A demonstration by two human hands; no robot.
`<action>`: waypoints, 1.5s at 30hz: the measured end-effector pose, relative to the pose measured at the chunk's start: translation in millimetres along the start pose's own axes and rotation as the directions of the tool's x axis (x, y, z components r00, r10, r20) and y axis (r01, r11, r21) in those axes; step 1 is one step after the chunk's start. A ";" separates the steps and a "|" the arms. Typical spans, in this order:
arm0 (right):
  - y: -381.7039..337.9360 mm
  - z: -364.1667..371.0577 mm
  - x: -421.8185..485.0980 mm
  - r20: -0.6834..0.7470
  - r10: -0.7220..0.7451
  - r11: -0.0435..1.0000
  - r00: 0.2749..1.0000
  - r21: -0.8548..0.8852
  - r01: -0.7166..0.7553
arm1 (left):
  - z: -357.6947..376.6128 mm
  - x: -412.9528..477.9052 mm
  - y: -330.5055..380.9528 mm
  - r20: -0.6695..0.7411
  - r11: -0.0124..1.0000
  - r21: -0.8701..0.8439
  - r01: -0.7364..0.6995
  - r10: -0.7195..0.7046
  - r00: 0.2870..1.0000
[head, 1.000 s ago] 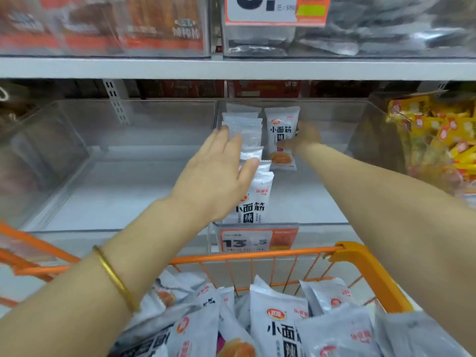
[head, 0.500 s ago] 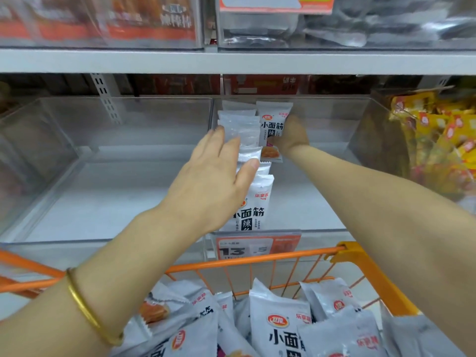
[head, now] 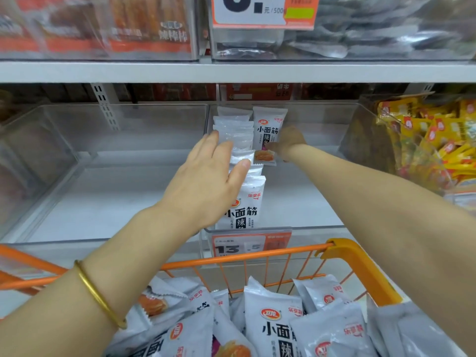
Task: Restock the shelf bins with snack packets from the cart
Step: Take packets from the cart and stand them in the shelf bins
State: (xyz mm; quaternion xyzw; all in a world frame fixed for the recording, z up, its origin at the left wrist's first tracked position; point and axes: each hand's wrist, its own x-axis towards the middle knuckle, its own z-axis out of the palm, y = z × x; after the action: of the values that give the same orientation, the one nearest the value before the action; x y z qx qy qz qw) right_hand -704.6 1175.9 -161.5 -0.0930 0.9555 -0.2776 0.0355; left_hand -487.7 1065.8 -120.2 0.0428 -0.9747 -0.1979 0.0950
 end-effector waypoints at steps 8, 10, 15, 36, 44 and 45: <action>-6.3 -82.2 -119.7 0.067 -0.331 0.932 0.941 -0.136 0.337 | -12.8 -22.2 25.8 -0.132 0.986 0.052 -0.158 0.164 0.978; 4.3 -104.8 -163.9 0.235 -0.360 0.915 0.903 -0.101 0.391 | -13.0 -33.4 39.8 -0.161 0.970 0.069 -0.232 0.240 0.957; 30.6 -126.5 -240.2 0.658 -0.160 0.856 0.735 -0.278 0.435 | -4.8 -44.4 61.6 -0.161 0.949 0.078 -0.306 0.315 0.935; -0.2 -138.1 -233.7 0.214 -0.172 0.767 0.962 0.641 -0.005 | 0.7 -51.5 101.9 0.233 0.883 -0.468 0.017 0.104 0.967; 26.0 -108.2 -220.9 0.275 -0.206 0.840 0.939 0.542 0.025 | -7.2 -36.2 87.2 0.345 0.036 -0.937 0.346 -0.031 0.938; 26.3 -102.5 -222.3 0.315 -0.234 0.805 0.920 0.593 0.002 | -7.6 -34.4 86.7 0.347 -0.032 -0.938 0.346 -0.036 0.937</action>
State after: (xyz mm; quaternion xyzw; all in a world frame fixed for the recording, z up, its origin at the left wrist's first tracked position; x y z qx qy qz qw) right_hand -503.1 1295.3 -85.5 -0.1888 0.7921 -0.5349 0.2253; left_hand -456.5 1146.6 -85.0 0.0761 -0.5347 -0.8407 -0.0395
